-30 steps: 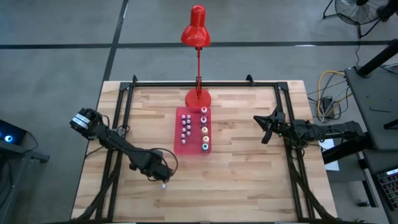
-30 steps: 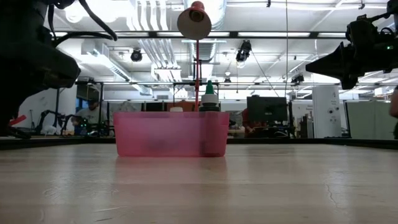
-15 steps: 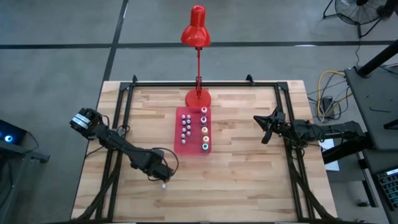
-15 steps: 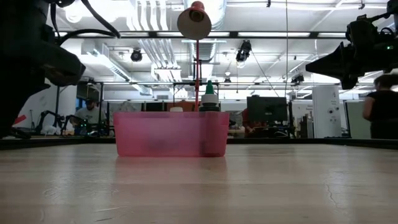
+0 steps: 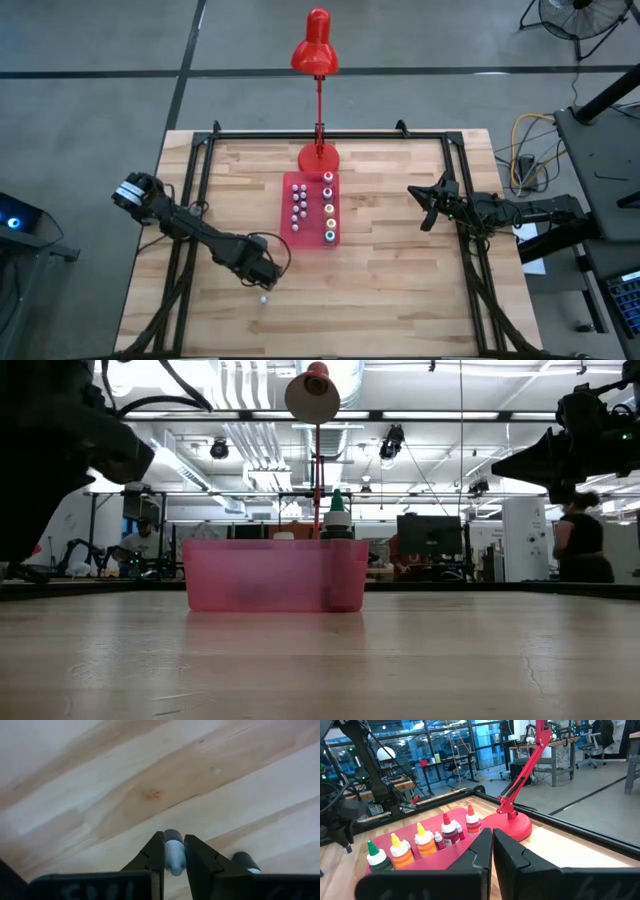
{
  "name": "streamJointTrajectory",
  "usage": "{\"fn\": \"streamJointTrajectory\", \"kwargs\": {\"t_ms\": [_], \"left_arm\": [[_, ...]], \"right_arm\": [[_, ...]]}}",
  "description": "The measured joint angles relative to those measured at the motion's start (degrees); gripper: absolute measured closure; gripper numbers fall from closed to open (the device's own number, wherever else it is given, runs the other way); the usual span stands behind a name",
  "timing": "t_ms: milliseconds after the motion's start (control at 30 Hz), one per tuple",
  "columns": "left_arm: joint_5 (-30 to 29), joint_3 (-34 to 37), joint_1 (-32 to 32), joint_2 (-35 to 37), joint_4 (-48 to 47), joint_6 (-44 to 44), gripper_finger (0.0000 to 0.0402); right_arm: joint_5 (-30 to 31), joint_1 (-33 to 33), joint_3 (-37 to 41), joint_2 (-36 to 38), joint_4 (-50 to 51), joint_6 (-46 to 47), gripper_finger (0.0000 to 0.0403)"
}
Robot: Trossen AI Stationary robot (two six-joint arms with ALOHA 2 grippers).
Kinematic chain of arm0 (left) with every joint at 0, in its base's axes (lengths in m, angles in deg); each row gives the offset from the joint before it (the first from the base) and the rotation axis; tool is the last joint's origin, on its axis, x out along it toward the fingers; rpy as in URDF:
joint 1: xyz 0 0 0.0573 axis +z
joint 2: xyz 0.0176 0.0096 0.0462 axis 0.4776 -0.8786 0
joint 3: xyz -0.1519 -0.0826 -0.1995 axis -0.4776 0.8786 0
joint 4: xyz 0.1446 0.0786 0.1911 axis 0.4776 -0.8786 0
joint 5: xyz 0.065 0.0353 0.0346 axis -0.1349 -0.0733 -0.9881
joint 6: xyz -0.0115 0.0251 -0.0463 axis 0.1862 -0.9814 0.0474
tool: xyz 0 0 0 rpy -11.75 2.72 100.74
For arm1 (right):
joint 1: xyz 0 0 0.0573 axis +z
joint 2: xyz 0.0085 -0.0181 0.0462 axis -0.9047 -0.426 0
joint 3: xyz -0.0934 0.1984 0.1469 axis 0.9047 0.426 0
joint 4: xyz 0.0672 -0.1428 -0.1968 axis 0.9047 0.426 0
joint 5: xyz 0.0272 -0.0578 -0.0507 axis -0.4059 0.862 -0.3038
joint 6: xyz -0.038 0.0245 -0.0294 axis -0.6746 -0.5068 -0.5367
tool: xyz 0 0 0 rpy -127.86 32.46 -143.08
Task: Pick & Place food coloring
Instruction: Put the small black food coloring bottle into the pink bin
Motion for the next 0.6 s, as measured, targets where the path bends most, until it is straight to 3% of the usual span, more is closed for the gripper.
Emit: {"fn": "streamJointTrajectory", "kwargs": {"t_ms": [600], "left_arm": [[-8.70, -15.75, 10.41, 1.03, -15.34, -22.75, 0.0375]], "right_arm": [[0.00, 0.04, 0.00, -0.02, 0.02, 0.00, 0.0394]]}}
